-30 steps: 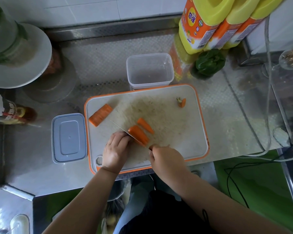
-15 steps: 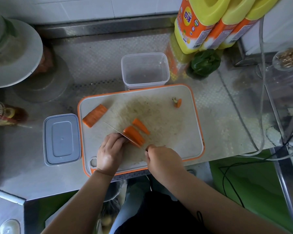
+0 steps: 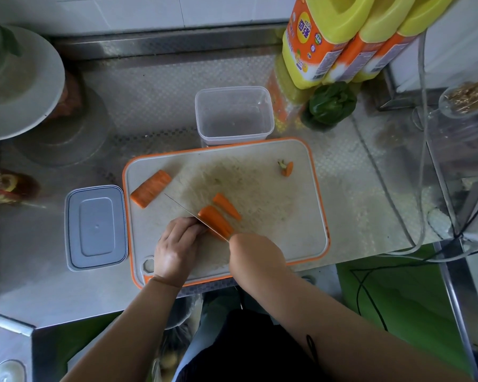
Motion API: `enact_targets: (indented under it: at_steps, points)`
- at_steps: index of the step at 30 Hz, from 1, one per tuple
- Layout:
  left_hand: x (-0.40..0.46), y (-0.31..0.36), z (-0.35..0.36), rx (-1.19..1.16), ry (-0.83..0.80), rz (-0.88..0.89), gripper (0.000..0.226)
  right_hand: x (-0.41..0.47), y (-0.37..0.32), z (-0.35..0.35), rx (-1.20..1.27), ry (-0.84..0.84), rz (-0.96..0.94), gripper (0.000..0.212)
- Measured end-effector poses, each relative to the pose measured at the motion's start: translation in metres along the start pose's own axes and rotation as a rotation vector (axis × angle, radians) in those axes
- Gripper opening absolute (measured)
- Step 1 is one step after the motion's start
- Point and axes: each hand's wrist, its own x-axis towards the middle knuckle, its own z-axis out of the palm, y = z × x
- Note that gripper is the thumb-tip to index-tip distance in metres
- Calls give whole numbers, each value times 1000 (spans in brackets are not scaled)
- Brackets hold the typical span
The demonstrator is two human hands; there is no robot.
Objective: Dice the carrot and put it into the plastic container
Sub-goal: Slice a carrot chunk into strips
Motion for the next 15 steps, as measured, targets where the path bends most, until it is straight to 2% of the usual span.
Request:
enact_targets:
  at_steps: [15]
  points:
    - [-1, -1, -1, -22, -49, -21, 15, 12, -1, 14, -2, 35, 26, 23]
